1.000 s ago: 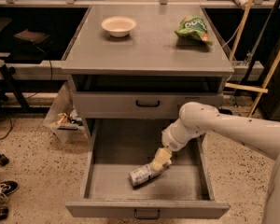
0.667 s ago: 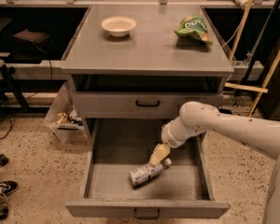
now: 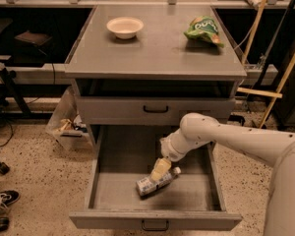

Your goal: Pick blue plastic bottle from middle drawer and place on counter

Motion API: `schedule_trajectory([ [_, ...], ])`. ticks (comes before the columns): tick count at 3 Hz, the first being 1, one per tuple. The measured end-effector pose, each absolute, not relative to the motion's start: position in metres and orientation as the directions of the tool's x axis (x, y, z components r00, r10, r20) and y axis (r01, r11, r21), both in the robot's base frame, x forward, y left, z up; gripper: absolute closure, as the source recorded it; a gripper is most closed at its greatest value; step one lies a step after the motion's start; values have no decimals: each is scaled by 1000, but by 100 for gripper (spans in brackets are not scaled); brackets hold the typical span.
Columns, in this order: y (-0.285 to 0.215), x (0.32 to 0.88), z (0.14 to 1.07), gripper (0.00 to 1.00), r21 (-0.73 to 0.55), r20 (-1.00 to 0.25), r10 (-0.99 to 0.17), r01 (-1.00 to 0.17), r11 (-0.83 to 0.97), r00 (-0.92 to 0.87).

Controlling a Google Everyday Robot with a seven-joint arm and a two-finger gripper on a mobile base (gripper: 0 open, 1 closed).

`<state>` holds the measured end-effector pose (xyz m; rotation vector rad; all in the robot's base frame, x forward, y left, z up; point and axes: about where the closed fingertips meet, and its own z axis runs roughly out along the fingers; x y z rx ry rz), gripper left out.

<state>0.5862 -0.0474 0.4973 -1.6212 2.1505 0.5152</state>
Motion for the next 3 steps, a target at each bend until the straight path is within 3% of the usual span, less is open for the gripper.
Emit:
schedule_trajectory([
  [1,-17,578,471,0,39,-544,-822,-984,176,-169],
  [3,-5,572,462,0,44,-526,-833,-984,175,-171],
])
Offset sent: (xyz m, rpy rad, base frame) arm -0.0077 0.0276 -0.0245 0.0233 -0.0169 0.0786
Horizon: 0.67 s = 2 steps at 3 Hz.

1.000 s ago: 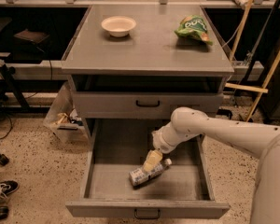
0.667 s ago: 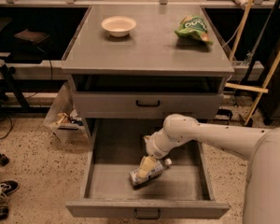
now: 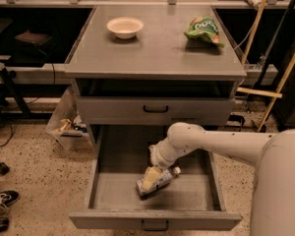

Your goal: Pick blue plastic bottle from middle drawer and place on counter

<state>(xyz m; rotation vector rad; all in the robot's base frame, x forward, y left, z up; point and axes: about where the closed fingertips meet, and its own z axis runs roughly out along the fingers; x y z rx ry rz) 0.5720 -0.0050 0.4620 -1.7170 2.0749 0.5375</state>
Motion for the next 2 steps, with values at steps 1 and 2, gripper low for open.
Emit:
schedule_trajectory([
  [1,46,547,402,0,70,-558,-810,-983,169,-179],
  [2,48,551,402,0,58,-567,-804,-982,178,-179],
])
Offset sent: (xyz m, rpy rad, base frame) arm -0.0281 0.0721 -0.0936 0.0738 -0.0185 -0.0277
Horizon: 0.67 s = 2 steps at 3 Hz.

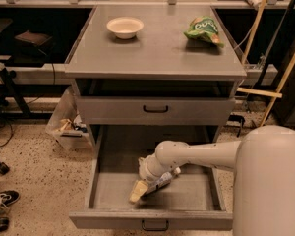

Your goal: Pick blue plastic bottle from middle drawer and place on counter

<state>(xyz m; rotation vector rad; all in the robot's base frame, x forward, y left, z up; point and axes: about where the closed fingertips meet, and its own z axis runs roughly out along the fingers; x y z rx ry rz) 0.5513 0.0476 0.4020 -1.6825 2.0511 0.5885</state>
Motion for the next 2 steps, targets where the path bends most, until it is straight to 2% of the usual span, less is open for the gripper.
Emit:
schedule_trajectory([
  [1,46,561,394,0,53,-565,-805,-982,181,-179],
  [2,35,587,374,0,-21,-571,-807,-980,198,-151],
])
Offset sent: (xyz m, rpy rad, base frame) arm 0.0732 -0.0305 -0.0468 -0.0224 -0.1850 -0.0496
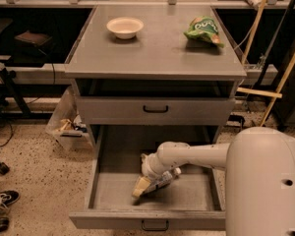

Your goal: Pick blue plastic bottle from middle drawer and place on counter

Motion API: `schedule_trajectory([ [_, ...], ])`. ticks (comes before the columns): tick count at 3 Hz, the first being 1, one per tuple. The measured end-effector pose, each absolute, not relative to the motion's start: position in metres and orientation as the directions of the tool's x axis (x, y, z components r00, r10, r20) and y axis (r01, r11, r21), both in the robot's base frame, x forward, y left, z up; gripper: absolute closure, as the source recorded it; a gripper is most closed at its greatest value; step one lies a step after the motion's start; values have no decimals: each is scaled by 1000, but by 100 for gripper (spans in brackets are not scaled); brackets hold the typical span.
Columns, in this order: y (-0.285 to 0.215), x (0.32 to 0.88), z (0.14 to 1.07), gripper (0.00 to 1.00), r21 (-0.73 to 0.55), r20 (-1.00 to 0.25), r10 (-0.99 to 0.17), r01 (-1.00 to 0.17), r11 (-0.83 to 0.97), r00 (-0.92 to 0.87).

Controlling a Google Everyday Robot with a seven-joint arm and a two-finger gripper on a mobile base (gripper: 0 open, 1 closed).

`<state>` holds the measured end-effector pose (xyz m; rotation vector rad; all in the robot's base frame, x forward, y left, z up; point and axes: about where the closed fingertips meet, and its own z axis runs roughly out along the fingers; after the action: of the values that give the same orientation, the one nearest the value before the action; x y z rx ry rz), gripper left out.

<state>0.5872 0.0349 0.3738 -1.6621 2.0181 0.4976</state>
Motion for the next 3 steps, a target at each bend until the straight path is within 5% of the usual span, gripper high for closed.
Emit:
schedule_trajectory([
  [1,35,587,374,0,-21,-571,-807,-980,198,-151],
  [3,35,587,374,42,-21,-571,-807,-980,198,-151],
])
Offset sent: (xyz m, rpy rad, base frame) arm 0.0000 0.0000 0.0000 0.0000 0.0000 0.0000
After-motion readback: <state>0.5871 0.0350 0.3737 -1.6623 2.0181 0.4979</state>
